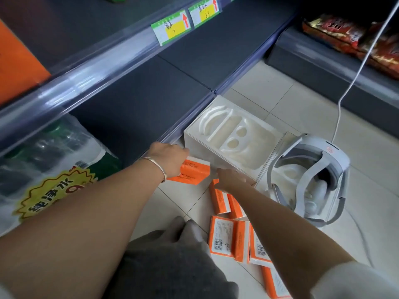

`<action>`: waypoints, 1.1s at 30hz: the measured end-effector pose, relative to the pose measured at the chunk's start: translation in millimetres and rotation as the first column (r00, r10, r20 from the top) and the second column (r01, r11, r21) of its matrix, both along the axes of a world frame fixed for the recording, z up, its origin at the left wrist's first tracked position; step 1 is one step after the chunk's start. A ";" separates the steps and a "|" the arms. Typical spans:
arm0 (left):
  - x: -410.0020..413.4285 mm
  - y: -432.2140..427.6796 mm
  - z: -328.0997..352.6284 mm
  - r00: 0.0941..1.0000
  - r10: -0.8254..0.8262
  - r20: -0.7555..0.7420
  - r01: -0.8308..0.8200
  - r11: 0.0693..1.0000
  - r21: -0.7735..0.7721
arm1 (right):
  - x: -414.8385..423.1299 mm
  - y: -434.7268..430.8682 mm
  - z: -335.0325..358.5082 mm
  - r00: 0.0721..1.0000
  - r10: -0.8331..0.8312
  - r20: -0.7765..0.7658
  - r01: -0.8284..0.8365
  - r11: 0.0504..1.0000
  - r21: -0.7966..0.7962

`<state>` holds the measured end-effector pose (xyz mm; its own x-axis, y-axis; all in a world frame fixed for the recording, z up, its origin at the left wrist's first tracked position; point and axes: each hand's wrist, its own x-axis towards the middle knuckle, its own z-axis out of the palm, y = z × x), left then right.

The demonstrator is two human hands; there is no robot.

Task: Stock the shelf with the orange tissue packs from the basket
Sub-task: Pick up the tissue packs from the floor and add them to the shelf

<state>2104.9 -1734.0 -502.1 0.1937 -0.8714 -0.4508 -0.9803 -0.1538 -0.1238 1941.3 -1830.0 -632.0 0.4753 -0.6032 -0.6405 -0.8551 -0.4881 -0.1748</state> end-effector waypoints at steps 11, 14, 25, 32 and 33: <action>4.8 -1.0 -6.6 0.999 0.041 -0.005 -0.041 0.999 -0.025 | 13.2 25.6 -38.8 0.963 0.195 -0.188 -0.239 0.937 -0.253; 7.8 -0.5 1.8 0.997 0.074 0.003 -0.074 0.996 -0.055 | 20.5 27.0 -23.0 0.994 0.088 -0.069 -0.100 0.975 -0.196; 8.5 47.1 100.1 0.944 0.315 -0.095 -0.327 0.865 -0.380 | 40.4 14.6 120.2 0.927 -0.111 0.358 0.174 0.974 -0.148; 17.3 84.0 198.0 0.938 0.339 -0.067 -0.314 0.755 -0.576 | 66.7 26.4 233.1 0.771 -0.098 0.630 0.277 0.941 -0.193; 19.3 87.7 211.4 0.933 0.355 -0.060 -0.317 0.731 -0.604 | 72.0 29.7 249.3 0.747 -0.077 0.661 0.281 0.937 -0.208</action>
<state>2124.3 -1646.3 -290.7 0.5334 -0.8313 0.1564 -0.8449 -0.5322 0.0532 2013.3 -1800.3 -382.7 0.5712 -0.8205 -0.0222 -0.6703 -0.4508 -0.5895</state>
